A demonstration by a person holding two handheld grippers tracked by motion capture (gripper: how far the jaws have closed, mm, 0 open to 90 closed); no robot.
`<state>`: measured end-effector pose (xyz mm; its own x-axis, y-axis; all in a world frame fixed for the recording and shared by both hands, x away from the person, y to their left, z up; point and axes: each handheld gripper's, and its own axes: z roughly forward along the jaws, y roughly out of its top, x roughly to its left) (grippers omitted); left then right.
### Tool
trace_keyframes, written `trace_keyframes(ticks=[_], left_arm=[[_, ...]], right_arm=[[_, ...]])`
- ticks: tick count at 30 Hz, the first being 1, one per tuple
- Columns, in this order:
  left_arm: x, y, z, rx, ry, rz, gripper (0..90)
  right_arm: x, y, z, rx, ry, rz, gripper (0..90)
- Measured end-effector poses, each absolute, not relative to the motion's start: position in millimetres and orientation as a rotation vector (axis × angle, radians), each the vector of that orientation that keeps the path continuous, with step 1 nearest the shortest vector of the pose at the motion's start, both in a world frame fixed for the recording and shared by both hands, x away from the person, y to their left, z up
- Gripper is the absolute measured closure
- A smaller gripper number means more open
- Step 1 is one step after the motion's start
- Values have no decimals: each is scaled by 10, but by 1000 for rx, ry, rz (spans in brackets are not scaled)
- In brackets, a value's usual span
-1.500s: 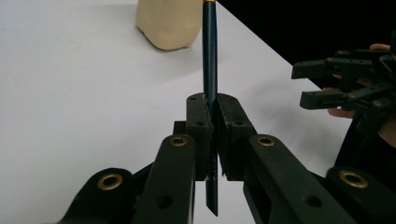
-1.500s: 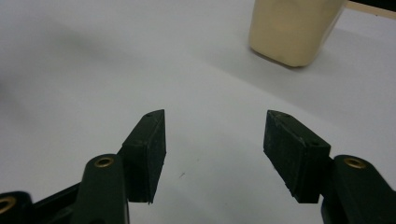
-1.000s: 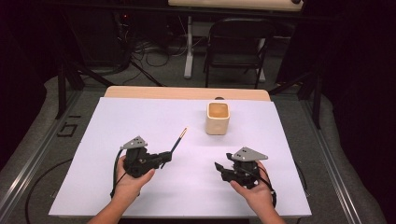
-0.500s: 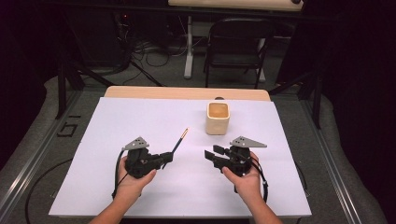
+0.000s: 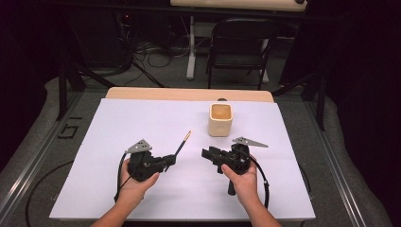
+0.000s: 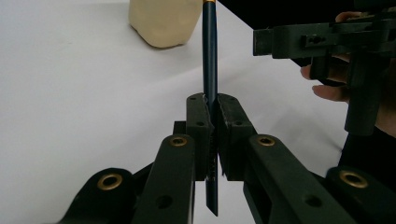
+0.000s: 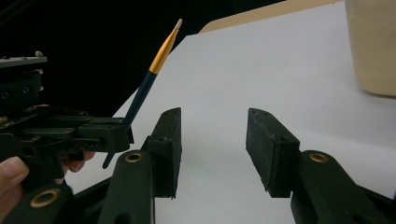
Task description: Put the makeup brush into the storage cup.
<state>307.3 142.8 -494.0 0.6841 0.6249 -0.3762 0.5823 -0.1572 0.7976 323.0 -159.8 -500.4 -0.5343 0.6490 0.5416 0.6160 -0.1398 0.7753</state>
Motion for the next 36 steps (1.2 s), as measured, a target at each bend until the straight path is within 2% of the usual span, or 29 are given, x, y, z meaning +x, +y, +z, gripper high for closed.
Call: trace_keyframes(ticks=[24,36], left_arm=[[2992,1197,-5028,1901,895,24,845],[2947,1088,-5059,1928,867,0,845]], right_arm=[[3250,-1512,-5070,1570,2068,1905,518],[3251,-1490,-5090,1573,2091,1910,525]])
